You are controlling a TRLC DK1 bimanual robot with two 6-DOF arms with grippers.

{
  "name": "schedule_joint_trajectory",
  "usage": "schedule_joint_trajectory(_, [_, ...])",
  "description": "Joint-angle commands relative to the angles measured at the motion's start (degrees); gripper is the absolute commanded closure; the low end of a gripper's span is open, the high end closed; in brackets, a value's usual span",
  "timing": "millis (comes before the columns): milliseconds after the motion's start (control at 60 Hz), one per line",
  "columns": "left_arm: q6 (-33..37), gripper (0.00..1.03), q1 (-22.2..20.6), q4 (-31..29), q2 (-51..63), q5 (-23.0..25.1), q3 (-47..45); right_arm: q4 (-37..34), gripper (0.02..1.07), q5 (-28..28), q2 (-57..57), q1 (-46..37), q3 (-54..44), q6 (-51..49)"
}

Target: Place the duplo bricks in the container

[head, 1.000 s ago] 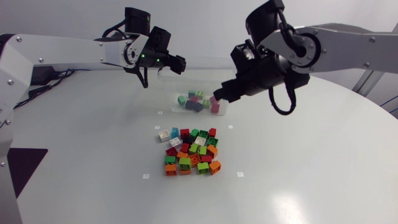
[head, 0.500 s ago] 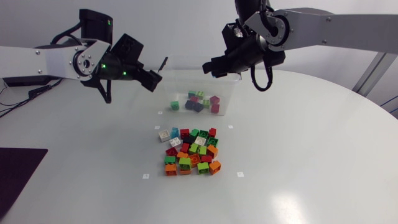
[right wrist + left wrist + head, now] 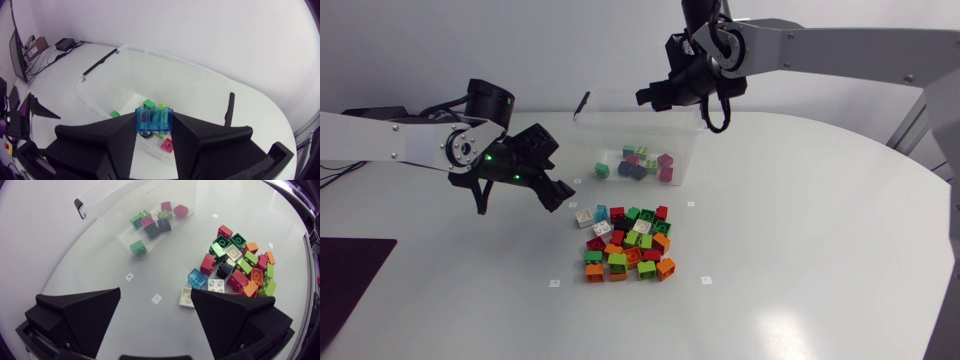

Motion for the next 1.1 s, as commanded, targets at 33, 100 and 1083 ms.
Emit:
schedule_joint_trajectory(33, [4.47,0.05,-0.67,-1.78,2.09,0.78,-1.03,0.09,0.75,1.37,5.19,-0.92,6.34,1.07])
schedule_joint_trajectory(100, [5.79,0.05,-0.67,-2.83,3.32,1.39,-0.41,-1.32,0.68,1.28,8.01,-1.27,10.21,0.99])
schedule_joint_trajectory(1083, [17.31,0.19,-1.38,-15.84,21.95,7.19,15.41,-3.43,0.09,2.77,-21.44,5.15,-33.83,2.22])
